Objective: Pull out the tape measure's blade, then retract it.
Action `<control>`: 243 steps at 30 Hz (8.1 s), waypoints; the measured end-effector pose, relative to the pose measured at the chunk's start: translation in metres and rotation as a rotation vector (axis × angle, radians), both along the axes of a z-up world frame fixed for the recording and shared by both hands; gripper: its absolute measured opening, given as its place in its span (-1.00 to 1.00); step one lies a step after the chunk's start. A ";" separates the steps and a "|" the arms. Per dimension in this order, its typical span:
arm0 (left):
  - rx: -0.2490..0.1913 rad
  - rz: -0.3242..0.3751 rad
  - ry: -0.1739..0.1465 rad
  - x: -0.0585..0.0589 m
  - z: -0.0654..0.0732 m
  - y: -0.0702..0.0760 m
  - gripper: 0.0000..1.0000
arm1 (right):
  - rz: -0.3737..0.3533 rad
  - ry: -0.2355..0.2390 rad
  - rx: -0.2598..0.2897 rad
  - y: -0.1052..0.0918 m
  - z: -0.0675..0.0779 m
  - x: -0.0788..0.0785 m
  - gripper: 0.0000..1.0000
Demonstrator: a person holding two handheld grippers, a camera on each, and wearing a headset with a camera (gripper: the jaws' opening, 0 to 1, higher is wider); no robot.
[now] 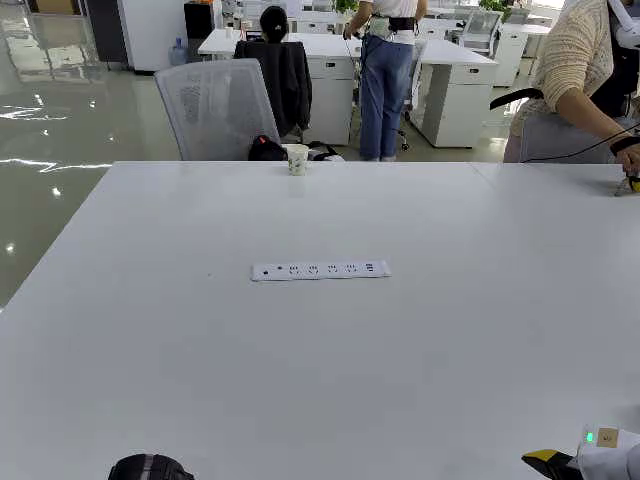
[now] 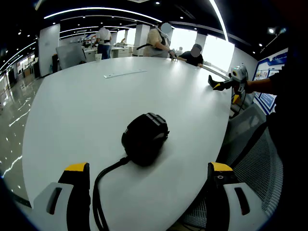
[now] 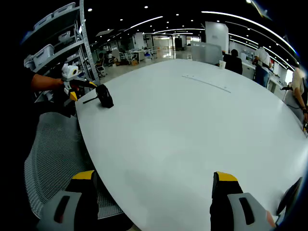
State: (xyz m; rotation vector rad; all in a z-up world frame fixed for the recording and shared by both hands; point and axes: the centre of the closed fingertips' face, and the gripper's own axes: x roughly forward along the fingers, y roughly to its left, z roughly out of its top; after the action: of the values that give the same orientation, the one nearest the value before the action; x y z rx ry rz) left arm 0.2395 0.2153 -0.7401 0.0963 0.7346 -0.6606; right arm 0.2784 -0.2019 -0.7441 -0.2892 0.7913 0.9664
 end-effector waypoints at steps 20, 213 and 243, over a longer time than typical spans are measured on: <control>0.010 -0.012 0.013 -0.006 -0.002 -0.001 0.98 | 0.024 0.015 -0.011 0.000 -0.008 -0.001 0.99; 0.451 -0.720 0.035 0.062 -0.037 -0.057 -0.37 | 0.739 -0.105 0.014 0.342 -0.060 0.013 -0.76; 0.444 -0.711 0.031 0.061 -0.036 -0.055 -0.37 | 0.771 -0.097 -0.047 0.328 -0.061 0.015 -0.79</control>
State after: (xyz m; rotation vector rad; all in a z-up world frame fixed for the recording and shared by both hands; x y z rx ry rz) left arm 0.3004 0.1600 -0.7765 0.7824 0.8705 -1.1628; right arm 0.2930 0.1258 -0.8052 -0.7064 0.6139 1.6396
